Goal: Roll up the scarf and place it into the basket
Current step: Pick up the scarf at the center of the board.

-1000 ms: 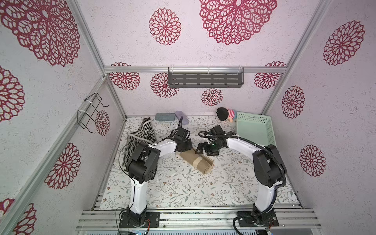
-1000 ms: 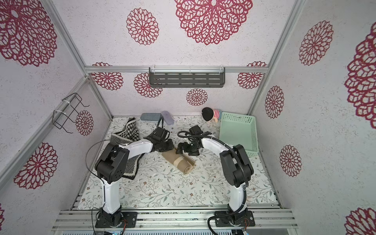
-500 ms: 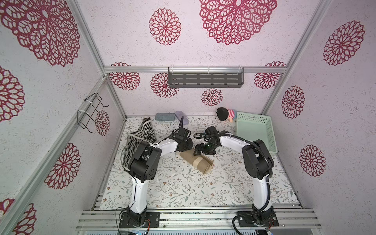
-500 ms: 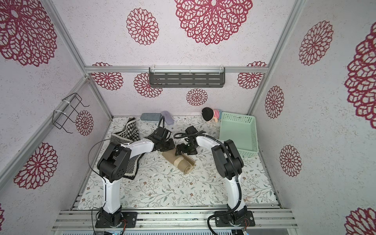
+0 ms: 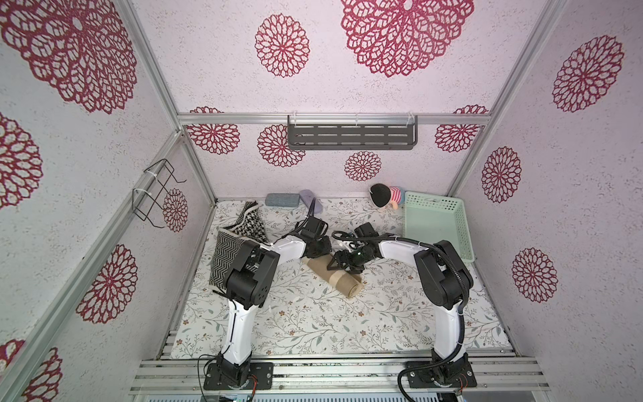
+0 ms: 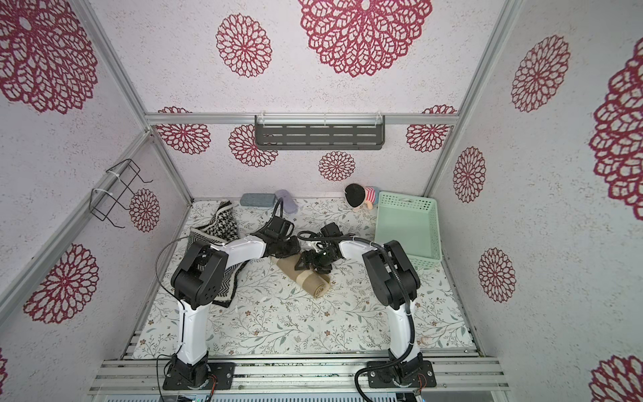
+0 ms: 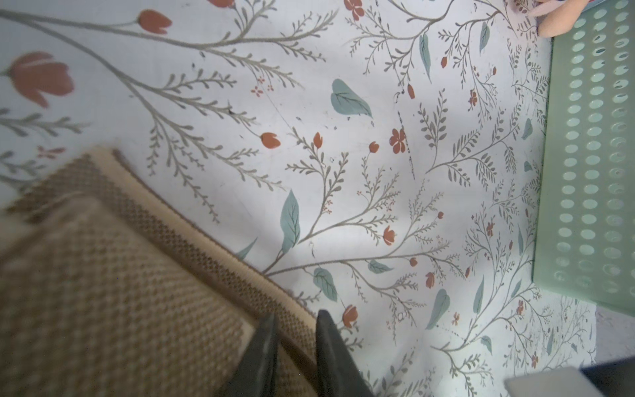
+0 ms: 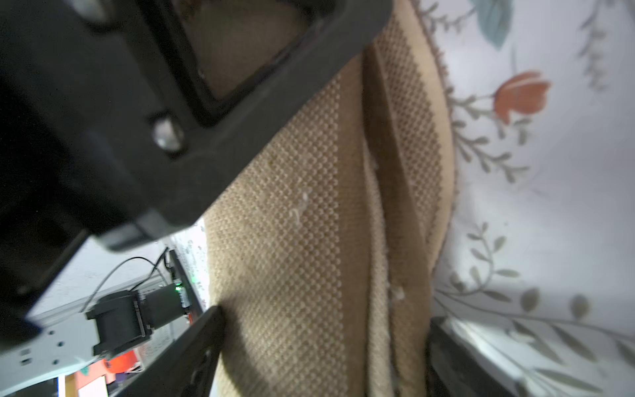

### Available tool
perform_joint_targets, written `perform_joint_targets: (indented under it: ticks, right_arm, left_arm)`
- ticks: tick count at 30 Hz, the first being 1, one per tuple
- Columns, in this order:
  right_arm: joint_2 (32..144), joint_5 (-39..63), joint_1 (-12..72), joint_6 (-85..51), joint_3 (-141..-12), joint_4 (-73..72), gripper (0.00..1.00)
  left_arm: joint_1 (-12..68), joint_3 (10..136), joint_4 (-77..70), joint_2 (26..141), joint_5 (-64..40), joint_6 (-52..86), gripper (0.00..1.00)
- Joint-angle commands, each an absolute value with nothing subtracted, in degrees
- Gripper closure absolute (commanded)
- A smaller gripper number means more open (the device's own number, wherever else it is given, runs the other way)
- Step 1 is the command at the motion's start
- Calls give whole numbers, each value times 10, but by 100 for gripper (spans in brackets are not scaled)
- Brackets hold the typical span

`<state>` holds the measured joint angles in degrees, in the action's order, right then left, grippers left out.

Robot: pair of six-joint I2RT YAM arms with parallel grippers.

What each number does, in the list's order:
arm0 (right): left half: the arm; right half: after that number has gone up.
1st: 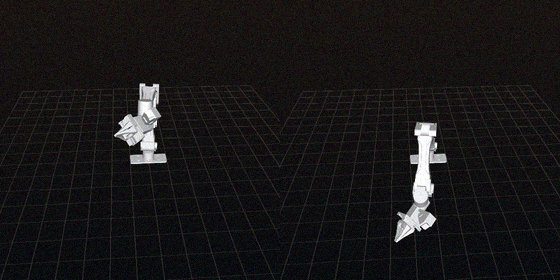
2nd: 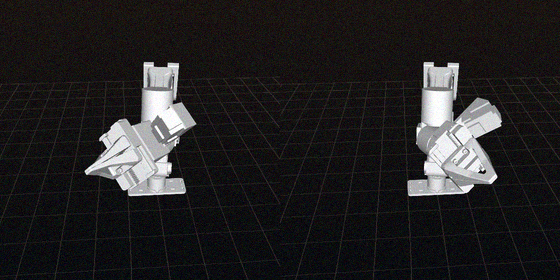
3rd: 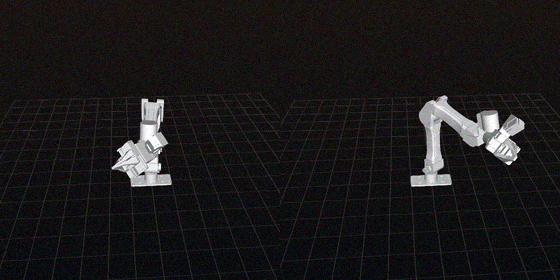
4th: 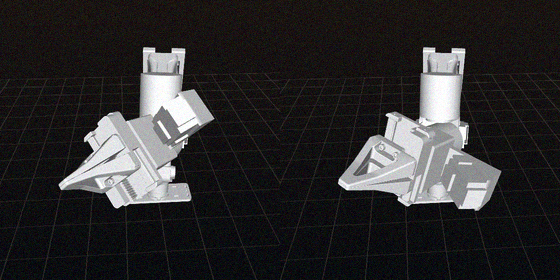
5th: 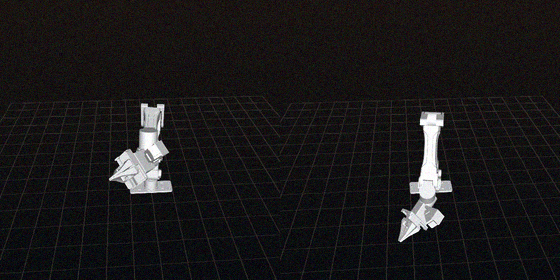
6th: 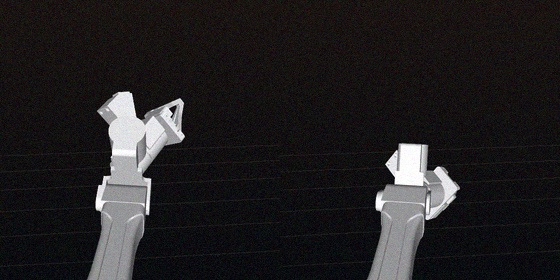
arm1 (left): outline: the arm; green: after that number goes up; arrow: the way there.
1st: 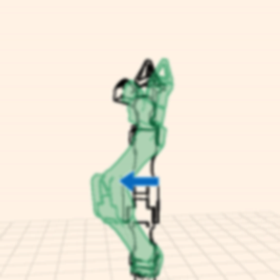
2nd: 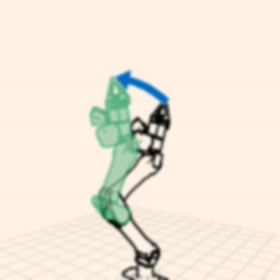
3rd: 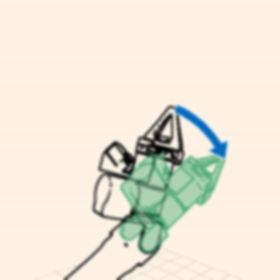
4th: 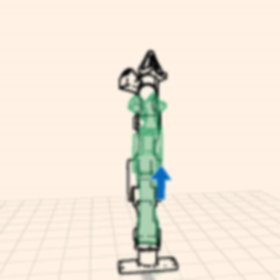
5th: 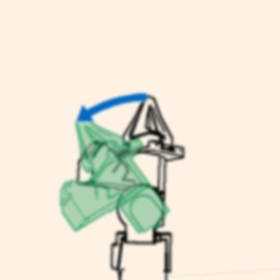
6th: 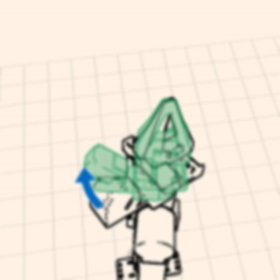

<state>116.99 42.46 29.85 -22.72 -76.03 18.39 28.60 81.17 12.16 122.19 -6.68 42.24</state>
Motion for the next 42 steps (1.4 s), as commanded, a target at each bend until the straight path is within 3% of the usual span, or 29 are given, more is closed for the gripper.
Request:
perform_joint_targets:
  ticks: [1, 4, 8, 13, 19, 22, 24, 33, 42]
  right_arm:
    - [1170, 421, 313, -246, -748, 220, 18]
    - [1177, 401, 320, -242, -751, 233, 28]
    - [1181, 396, 323, -258, -736, 213, 57]
    - [1161, 404, 322, -285, -727, 178, 79]
    - [1111, 436, 311, -343, -714, 95, 99]
    - [1084, 429, 302, -350, -722, 93, 100]
    - [1065, 421, 292, -344, -732, 105, 100]
    - [972, 392, 201, -323, -751, 137, 100]
    - [894, 335, 35, -291, -753, 133, 100]
  left_arm:
    - [284, 817, 158, 1254, -45, 420, 76]
    - [282, 824, 161, 1260, -47, 421, 76]
    - [276, 826, 160, 1257, -51, 425, 76]
    - [265, 814, 163, 1218, -49, 423, 74]
    - [235, 778, 167, 1095, -38, 419, 54]
    - [208, 759, 168, 1036, -47, 426, 30]
    - [191, 746, 167, 998, -53, 429, 1]
    - [173, 690, 157, 868, -10, 415, 3]
    - [173, 614, 120, 826, -12, 434, 2]
